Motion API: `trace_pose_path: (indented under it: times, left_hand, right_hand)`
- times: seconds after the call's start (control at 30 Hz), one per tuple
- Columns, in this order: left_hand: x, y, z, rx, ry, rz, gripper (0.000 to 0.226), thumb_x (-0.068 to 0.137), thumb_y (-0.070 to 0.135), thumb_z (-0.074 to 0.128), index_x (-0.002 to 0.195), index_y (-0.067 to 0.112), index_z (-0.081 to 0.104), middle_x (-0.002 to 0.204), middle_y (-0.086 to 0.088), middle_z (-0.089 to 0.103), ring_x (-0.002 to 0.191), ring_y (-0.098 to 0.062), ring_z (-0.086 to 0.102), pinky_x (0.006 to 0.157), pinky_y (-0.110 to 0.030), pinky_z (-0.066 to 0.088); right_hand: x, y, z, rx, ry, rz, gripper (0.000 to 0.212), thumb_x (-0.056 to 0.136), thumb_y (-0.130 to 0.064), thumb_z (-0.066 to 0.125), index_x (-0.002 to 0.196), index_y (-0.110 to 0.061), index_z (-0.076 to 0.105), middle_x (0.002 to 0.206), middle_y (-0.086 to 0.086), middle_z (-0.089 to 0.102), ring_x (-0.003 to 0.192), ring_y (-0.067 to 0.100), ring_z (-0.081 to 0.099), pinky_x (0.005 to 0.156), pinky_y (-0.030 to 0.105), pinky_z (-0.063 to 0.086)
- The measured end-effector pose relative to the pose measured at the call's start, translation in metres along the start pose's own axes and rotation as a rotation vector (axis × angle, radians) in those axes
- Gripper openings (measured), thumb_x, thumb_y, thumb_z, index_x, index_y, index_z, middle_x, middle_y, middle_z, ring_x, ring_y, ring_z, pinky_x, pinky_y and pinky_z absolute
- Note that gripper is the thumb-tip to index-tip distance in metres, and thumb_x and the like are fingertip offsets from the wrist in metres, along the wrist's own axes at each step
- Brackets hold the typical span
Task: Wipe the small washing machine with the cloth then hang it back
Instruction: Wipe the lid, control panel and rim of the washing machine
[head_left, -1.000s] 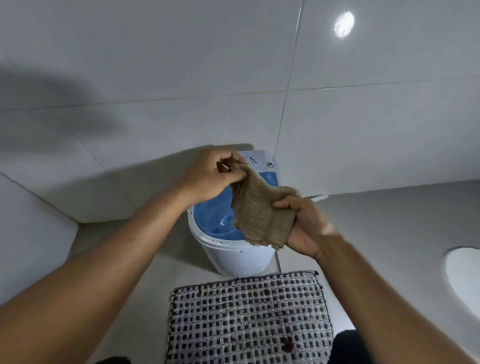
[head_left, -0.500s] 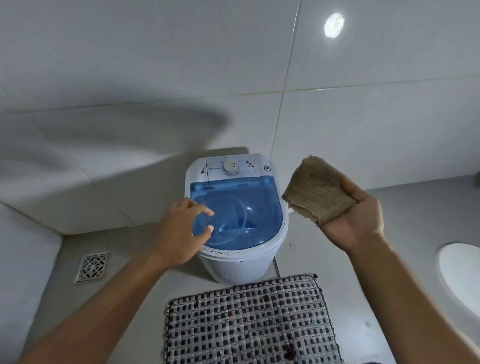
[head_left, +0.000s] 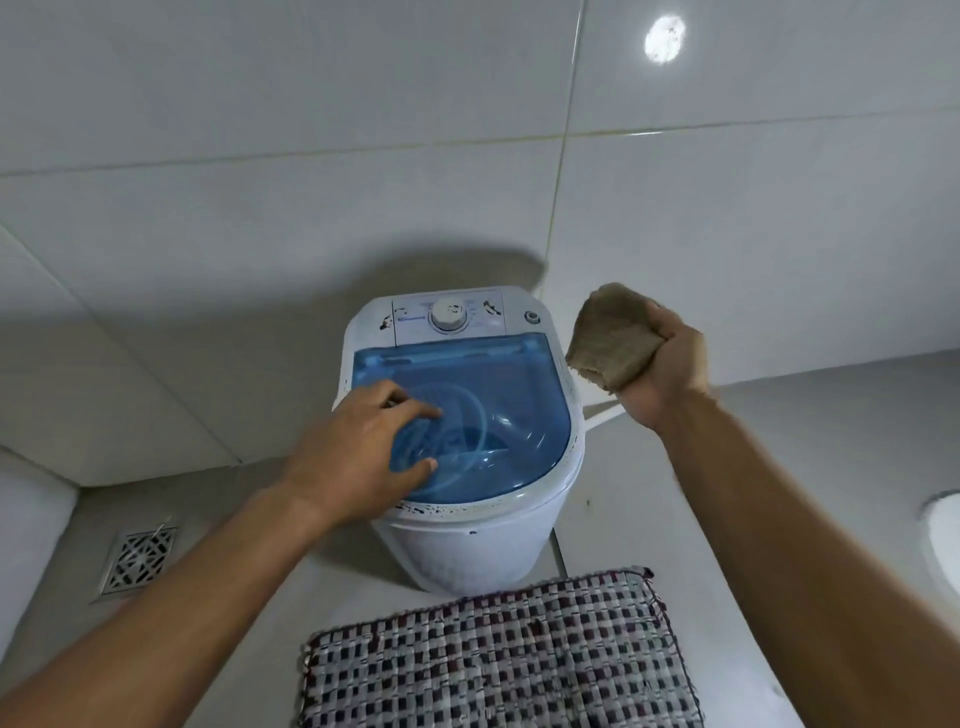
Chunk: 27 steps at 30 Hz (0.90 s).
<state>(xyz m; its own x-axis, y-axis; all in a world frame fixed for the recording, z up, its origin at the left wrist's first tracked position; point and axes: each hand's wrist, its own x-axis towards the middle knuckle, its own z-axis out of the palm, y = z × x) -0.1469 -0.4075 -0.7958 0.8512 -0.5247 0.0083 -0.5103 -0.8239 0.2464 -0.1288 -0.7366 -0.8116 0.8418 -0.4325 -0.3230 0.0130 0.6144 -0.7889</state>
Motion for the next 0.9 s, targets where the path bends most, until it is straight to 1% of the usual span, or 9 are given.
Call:
trace_pose_path:
  times: [0.17,0.23,0.37,0.43,0.5,0.53,0.63,0.77,0.9]
  left_hand:
    - [0.005,0.001,-0.003,0.068,-0.034,-0.017,0.062,0.082,0.065,0.066,0.139,0.052,0.046,0.133,0.018,0.045,0.124,-0.008,0.047,0.091,-0.036,0.054]
    - [0.005,0.001,-0.002,0.071,-0.028,-0.022,0.062,0.082,0.066,0.066,0.139,0.053,0.046,0.133,0.019,0.045,0.124,-0.008,0.047,0.092,-0.037,0.055]
    - [0.004,0.001,0.0,0.062,-0.029,-0.022,0.061,0.082,0.065,0.066,0.139,0.053,0.047,0.137,0.018,0.045,0.126,-0.009,0.047,0.094,-0.037,0.054]
    - [0.003,0.001,0.002,0.072,-0.024,-0.025,0.061,0.084,0.064,0.065,0.14,0.053,0.046,0.138,0.018,0.044,0.127,-0.008,0.046,0.093,-0.037,0.055]
    - [0.001,0.003,0.003,0.082,-0.014,-0.027,0.06,0.085,0.063,0.064,0.141,0.052,0.044,0.138,0.018,0.043,0.128,-0.008,0.046,0.091,-0.036,0.056]
    - [0.0,0.003,0.004,0.089,-0.009,-0.028,0.06,0.086,0.063,0.063,0.142,0.052,0.043,0.139,0.018,0.042,0.128,-0.008,0.045,0.091,-0.036,0.056]
    - [-0.002,0.005,0.005,0.092,-0.006,-0.028,0.06,0.087,0.063,0.06,0.144,0.051,0.042,0.141,0.017,0.042,0.129,-0.008,0.045,0.092,-0.035,0.055]
    - [-0.001,0.007,0.004,0.079,-0.007,-0.039,0.06,0.088,0.063,0.06,0.144,0.051,0.043,0.142,0.016,0.043,0.128,-0.009,0.046,0.093,-0.031,0.054]
    - [-0.001,0.008,0.003,0.067,-0.015,-0.054,0.06,0.088,0.063,0.061,0.143,0.05,0.044,0.142,0.016,0.044,0.128,-0.009,0.046,0.095,-0.032,0.053]
  right_hand:
    - [0.023,0.009,0.019,-0.125,-0.041,-0.046,0.044,0.098,-0.025,0.044,0.136,-0.009,0.06,0.137,0.022,0.064,0.112,0.036,0.065,0.068,0.036,0.056]
    - [0.031,0.013,0.027,-0.225,-0.089,-0.061,0.041,0.101,-0.023,0.041,0.132,-0.007,0.063,0.135,0.022,0.066,0.117,0.035,0.065,0.079,0.038,0.056]
    - [0.034,0.023,0.039,-0.516,-0.296,-0.064,0.043,0.104,-0.021,0.042,0.141,-0.004,0.054,0.139,0.014,0.063,0.132,0.03,0.058,0.108,0.04,0.047]
    - [0.027,0.031,0.038,-0.696,-0.392,-0.097,0.044,0.106,-0.019,0.044,0.148,-0.007,0.048,0.151,0.004,0.051,0.143,0.022,0.044,0.115,0.027,0.035]
    - [0.022,0.036,0.038,-0.846,-0.517,-0.165,0.05,0.109,-0.016,0.038,0.157,-0.01,0.033,0.162,-0.004,0.031,0.148,0.008,0.024,0.113,0.008,0.021]
    - [0.022,0.039,0.039,-0.917,-0.557,-0.202,0.053,0.109,-0.017,0.037,0.161,-0.013,0.024,0.167,-0.005,0.019,0.15,0.003,0.014,0.117,0.01,0.013]
    - [0.025,0.043,0.031,-1.141,-0.605,-0.32,0.061,0.11,-0.028,0.038,0.163,-0.02,0.009,0.172,-0.002,-0.001,0.151,0.0,-0.003,0.128,0.032,-0.002]
    - [0.013,0.044,0.027,-1.329,-0.598,-0.402,0.069,0.109,-0.037,0.037,0.163,-0.019,-0.003,0.172,-0.001,-0.01,0.157,0.009,-0.014,0.129,0.035,-0.004]
    - [-0.002,0.048,0.021,-1.42,-0.544,-0.371,0.07,0.109,-0.04,0.034,0.162,-0.016,-0.005,0.171,-0.004,-0.015,0.157,0.009,-0.012,0.129,0.032,0.001]
